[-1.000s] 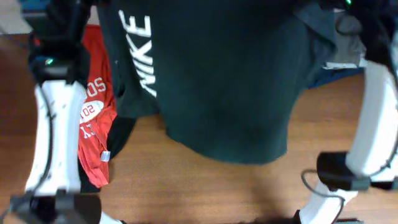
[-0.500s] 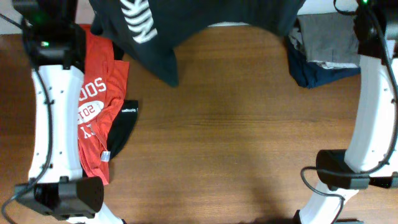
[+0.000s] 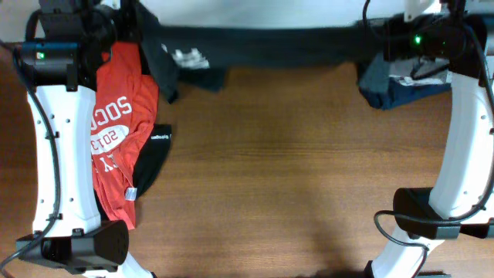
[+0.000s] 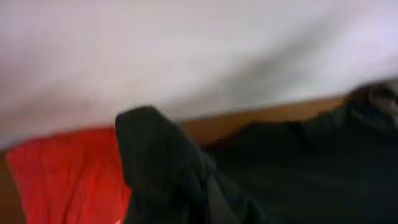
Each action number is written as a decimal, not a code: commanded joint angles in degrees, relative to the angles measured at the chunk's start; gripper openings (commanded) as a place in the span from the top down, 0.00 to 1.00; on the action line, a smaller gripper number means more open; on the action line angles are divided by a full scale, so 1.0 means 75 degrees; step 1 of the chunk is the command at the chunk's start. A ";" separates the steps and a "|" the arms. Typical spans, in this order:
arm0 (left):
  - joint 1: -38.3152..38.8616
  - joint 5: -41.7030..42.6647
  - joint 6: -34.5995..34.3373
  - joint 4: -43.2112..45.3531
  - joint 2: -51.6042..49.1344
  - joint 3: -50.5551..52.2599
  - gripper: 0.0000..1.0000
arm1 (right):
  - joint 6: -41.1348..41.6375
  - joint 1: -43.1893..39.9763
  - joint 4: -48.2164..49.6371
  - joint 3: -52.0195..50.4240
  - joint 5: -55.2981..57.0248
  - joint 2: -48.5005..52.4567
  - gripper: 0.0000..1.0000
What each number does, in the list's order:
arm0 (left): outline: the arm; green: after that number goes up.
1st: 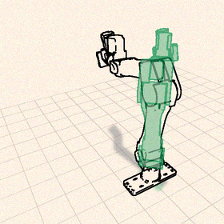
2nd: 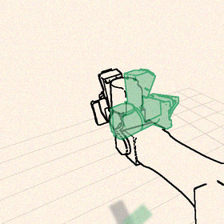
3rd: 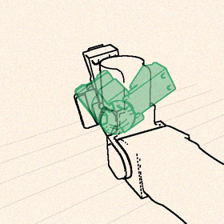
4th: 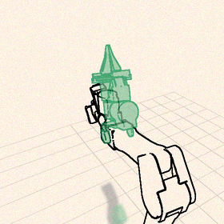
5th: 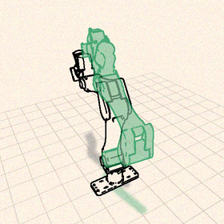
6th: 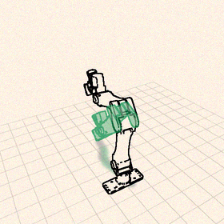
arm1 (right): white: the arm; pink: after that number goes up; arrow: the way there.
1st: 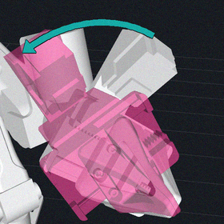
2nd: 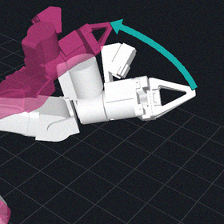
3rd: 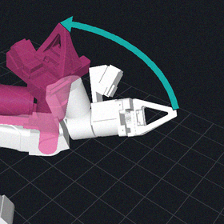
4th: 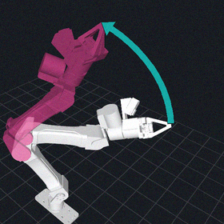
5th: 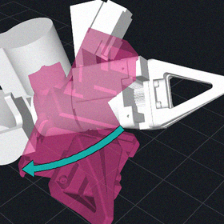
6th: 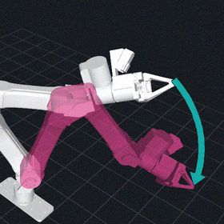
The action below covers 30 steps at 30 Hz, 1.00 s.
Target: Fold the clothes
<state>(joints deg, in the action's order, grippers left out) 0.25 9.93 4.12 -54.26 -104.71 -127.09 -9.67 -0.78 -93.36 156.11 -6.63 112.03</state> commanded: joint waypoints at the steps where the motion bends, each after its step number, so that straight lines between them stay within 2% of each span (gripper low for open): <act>1: -0.0061 -0.0044 0.0216 -0.0746 -0.0023 -0.0058 1.00 | -0.0052 -0.0114 -0.0460 0.0058 0.0134 -0.0015 0.96; 6: -0.0061 -0.0055 0.0265 -0.1891 0.0026 -0.0064 1.00 | 0.0329 -0.0099 -0.0530 0.0058 -0.0099 -0.0134 0.96; 12: -0.0061 -0.0778 0.0268 -0.2903 0.0629 -0.0064 1.00 | 0.0554 -0.0099 -0.0530 0.0032 -0.0187 -0.0880 0.96; 15: -0.0061 -0.0790 0.0268 -0.2728 0.1023 -0.0064 1.00 | 0.0513 -0.0099 -0.0527 -0.0050 -0.0181 -0.1224 0.96; 19: -0.0058 -0.0644 0.0265 -0.1588 0.1247 -0.0064 1.00 | 0.0154 -0.0099 -0.0525 -0.0050 -0.0181 -0.1259 0.96; 22: -0.0052 -0.0128 0.0259 -0.0930 0.1419 -0.0291 1.00 | 0.0146 -0.0099 -0.0525 -0.0026 -0.0178 -0.1317 0.96; 30: -0.0047 -0.0096 0.0239 -0.1320 0.2247 -0.2174 1.00 | 0.0149 -0.0099 -0.0201 -0.0023 -0.0079 -0.2530 0.96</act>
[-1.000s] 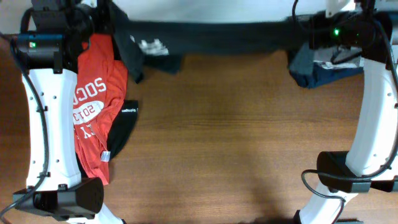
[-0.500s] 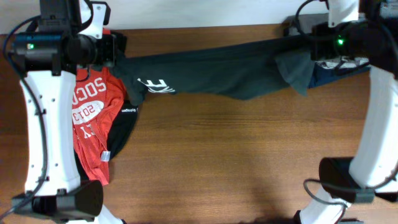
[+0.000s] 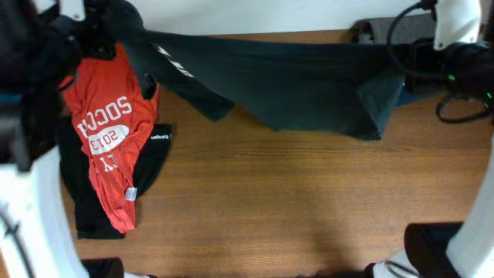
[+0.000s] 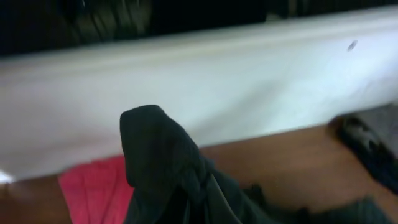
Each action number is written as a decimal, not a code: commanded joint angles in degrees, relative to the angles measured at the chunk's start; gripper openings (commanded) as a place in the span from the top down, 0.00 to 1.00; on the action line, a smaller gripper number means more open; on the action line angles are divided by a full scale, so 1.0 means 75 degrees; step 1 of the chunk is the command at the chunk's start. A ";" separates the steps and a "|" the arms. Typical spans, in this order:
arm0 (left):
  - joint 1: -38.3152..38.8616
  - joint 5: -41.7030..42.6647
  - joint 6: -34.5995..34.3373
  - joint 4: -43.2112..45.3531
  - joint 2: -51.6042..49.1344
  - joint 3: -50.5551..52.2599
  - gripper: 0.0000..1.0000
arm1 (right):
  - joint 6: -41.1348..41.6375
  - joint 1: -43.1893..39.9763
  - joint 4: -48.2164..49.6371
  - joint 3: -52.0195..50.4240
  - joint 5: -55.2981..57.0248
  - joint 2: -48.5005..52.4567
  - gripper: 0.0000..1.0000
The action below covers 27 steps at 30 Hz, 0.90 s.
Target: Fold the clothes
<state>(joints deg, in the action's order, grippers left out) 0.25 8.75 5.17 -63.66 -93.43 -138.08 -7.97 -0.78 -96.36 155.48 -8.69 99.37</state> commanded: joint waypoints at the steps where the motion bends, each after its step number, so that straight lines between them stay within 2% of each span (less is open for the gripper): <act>1: -0.0047 0.0061 0.0099 -0.0108 0.0877 -0.0796 1.00 | -0.0079 -0.0099 0.0321 0.0061 0.0251 -0.1032 0.96; 8: -0.0050 0.0012 0.0131 -0.0143 0.1282 -0.0825 1.00 | -0.0073 -0.0099 0.1201 0.0058 0.0737 -0.1906 0.96; 16: -0.0055 -0.0149 0.0128 0.0484 0.0181 -0.0825 1.00 | -0.0172 -0.0099 0.2043 0.0055 0.0737 -0.1008 0.96; 22: -0.0055 -0.0513 0.0125 0.2704 -0.1472 -0.0825 1.00 | -0.0239 -0.0102 0.4051 0.0055 0.1084 0.0615 0.96; 27: -0.0067 -0.0513 0.0125 0.4951 -0.2308 -0.0825 1.00 | -0.0259 -0.0114 0.6076 0.0055 0.1247 0.1052 0.96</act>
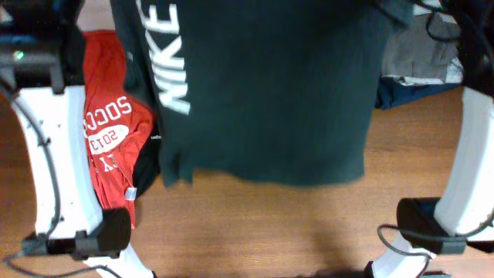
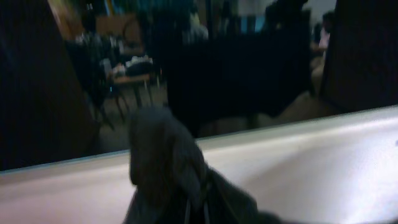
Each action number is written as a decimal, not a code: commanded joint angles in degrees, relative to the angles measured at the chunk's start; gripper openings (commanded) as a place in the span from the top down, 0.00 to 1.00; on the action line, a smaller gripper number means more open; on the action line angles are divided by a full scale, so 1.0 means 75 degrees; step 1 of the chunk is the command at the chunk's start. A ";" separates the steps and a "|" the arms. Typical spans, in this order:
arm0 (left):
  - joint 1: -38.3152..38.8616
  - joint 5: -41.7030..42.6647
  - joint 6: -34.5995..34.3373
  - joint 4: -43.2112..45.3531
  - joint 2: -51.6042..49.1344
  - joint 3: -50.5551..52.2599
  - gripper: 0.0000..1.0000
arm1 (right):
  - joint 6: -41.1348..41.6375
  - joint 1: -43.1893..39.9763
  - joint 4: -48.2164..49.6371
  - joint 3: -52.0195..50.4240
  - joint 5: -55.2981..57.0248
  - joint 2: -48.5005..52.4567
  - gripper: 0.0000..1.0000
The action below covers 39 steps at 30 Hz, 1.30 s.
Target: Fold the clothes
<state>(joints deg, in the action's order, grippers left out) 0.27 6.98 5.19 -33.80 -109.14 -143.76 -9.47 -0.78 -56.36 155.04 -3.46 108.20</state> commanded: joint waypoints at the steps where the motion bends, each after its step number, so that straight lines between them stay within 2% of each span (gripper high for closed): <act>1: -0.0070 -0.0254 0.0122 0.1218 -0.0242 -0.0067 1.00 | -0.0093 -0.0114 0.0944 0.0117 0.0548 -0.0131 0.96; 7: -0.0073 -0.0251 0.0227 0.1480 -0.0245 -0.0201 1.00 | -0.0501 -0.0154 0.1358 0.0122 0.0554 -0.0309 0.96; 12: -0.0073 -0.0312 0.0425 0.0997 -0.0303 -0.0239 1.00 | -0.0481 -0.0166 0.0122 0.0099 0.0554 -0.0006 0.96; 15: -0.0073 -0.0440 0.0761 -0.0087 -0.0475 -0.0236 1.00 | -0.0478 -0.0166 -0.0906 0.0099 0.0557 0.0329 0.96; 18: -0.0125 -0.1081 0.0842 -0.1212 -0.0854 -0.0224 1.00 | -0.0233 -0.0268 -0.1851 0.0099 0.0554 0.0641 0.96; 24: -0.0216 -0.1102 0.0801 -0.3383 -0.1072 -0.0224 1.00 | 0.0128 -0.0516 -0.3611 0.0099 0.0379 0.0708 0.96; 27: -0.0187 -0.1102 0.0458 -0.4342 -0.1058 -0.0227 1.00 | 0.0204 -0.0519 -0.4383 0.0102 0.0318 0.0708 0.96; 33: -0.0189 -0.1081 0.0268 -0.6181 -0.1058 -0.0227 1.00 | 0.0533 -0.0513 -0.5383 0.0102 0.0318 0.0647 0.96; 39: -0.0195 -0.1107 -0.0003 -0.8221 -0.1032 -0.0224 1.00 | 0.0976 -0.0501 -0.5464 -0.0064 0.0125 0.0003 0.96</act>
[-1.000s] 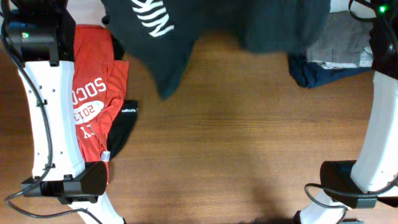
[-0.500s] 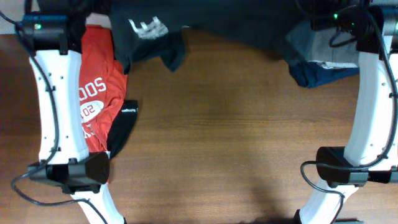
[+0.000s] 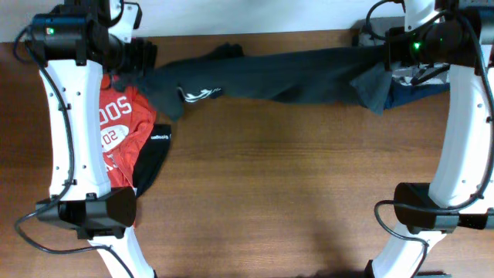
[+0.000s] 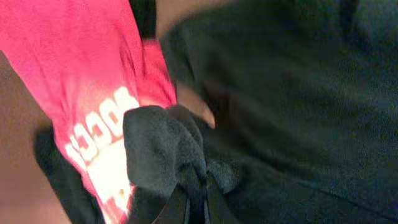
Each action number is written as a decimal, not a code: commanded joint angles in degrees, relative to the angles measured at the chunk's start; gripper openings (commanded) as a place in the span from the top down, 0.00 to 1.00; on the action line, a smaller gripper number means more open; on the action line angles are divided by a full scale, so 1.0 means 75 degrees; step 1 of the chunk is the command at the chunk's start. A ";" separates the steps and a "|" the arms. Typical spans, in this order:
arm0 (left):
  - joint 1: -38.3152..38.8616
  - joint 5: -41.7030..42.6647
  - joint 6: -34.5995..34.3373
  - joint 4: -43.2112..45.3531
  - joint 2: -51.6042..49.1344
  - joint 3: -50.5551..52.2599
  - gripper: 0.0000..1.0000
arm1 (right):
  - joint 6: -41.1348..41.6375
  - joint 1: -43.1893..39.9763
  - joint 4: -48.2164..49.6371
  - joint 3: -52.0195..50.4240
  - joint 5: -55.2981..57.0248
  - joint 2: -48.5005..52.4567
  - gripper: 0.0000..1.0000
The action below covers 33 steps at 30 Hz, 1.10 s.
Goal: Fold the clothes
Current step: 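Lower the stretched t-shirt horizontally onto the table with both grippers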
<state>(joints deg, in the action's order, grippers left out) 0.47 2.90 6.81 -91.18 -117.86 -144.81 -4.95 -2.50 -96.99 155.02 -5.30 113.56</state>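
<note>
A dark Nike shirt (image 3: 270, 73) lies stretched in a narrow, rumpled band across the back of the table. My left gripper (image 3: 141, 58) is shut on its left end; in the left wrist view the cloth bunches (image 4: 165, 146) over the gripper (image 4: 196, 208). At the right end my right gripper (image 3: 390, 48) holds the other corner, its fingers mostly hidden by the arm and cloth. A red soccer shirt (image 3: 116, 131) lies at the left under the left arm, and shows as the red shirt (image 4: 81, 81) below the wrist.
A black garment (image 3: 154, 154) sticks out from under the red shirt. A blue and grey pile of clothes (image 3: 405, 89) sits at the back right. The arms' white links and bases (image 3: 85, 220) stand along both sides of the wooden table (image 3: 293, 177).
The dark shirt was held high and spread wide toward the camera, its lettering showing. Now it is low at the back of the table, drawn into a narrow band between both grippers.
First the dark shirt was stretched along the table's back edge between both grippers. Then it was lifted and hung wider over the table. After that it was high up and spread flat. Now it is down again across the back, both grippers still holding it.
</note>
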 commanded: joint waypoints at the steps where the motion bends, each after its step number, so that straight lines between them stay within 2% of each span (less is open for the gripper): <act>1: -0.0221 -0.0565 -0.0219 -0.0734 0.0131 -0.0085 1.00 | 0.0423 -0.0271 -0.0047 -0.0210 0.0367 -0.0848 0.96; 3: -0.0219 -0.0554 -0.0396 -0.0737 0.0210 0.0055 1.00 | 0.0423 -0.0271 -0.0047 -0.0761 0.0373 -0.1227 0.96; 6: -0.0213 -0.0245 -0.0420 -0.0740 0.0434 0.0242 1.00 | 0.0519 -0.0277 -0.0047 -0.2757 0.0396 -0.2299 0.96; 9: -0.0213 -0.0423 -0.0621 -0.0740 0.0973 0.1096 1.00 | 0.0568 -0.0277 -0.0044 -0.4310 0.0370 -0.3127 0.96; 17: -0.0213 -0.0417 -0.1116 -0.0615 0.2929 0.4602 0.99 | 0.1303 -0.0277 -0.0044 -0.6720 0.0399 -0.5050 0.96; 22: -0.0213 -0.0414 -0.1431 -0.0198 0.3905 0.6021 0.99 | 0.1944 -0.0277 -0.0038 -0.8664 0.0396 -0.5712 0.96; 26: -0.0213 -0.0038 -0.1428 0.0545 0.4132 0.7426 0.99 | 0.2162 -0.0277 0.0210 -0.9973 0.0303 -0.5747 0.96; 30: -0.0166 0.0195 -0.1428 0.2436 0.4130 0.8915 1.00 | 0.2285 -0.0277 0.1035 -1.1060 0.0152 -0.5727 0.96; 33: 0.0006 0.0187 -0.1425 0.3418 0.4130 0.9375 1.00 | 0.2390 -0.0277 0.1314 -1.1272 0.0134 -0.5622 0.96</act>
<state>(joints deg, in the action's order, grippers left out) -0.32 4.51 -3.36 -70.22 -87.13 -77.56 11.00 -3.73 -88.18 71.64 -5.72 71.22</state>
